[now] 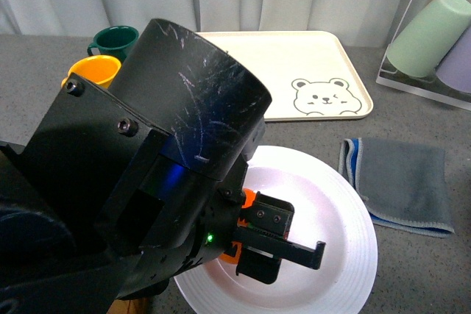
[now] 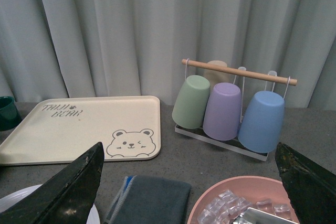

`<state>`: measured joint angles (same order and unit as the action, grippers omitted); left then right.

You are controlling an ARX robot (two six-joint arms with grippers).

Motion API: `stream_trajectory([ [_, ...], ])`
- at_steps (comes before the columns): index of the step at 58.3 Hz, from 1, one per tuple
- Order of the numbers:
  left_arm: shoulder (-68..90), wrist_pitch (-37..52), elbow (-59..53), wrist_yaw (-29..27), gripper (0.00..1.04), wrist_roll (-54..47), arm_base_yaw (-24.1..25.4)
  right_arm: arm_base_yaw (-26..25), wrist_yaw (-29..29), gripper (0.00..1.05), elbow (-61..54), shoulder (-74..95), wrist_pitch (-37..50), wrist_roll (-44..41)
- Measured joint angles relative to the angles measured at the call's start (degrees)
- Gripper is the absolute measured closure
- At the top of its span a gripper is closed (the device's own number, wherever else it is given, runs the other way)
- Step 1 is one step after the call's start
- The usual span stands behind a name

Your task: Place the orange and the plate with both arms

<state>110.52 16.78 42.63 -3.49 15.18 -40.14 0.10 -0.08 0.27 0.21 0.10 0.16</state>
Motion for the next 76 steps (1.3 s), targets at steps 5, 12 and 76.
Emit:
stream_trajectory([
  [5, 0.2, 0.0, 0.5, 0.4, 0.36, 0.7, 0.5, 0.0, 0.0, 0.09, 0.0, 0.0, 0.0, 0.0],
  [12, -1.9, -0.3, 0.6, 3.3, 0.11, 3.7, 1.6, 0.0, 0.0, 0.09, 0.0, 0.0, 0.0, 0.0],
  [76, -58.0, 32.5, -40.2, -3.9, 1.01, -14.6, 32.5, 0.0, 0.0, 0.09, 0.0, 0.0, 0.0, 0.0],
])
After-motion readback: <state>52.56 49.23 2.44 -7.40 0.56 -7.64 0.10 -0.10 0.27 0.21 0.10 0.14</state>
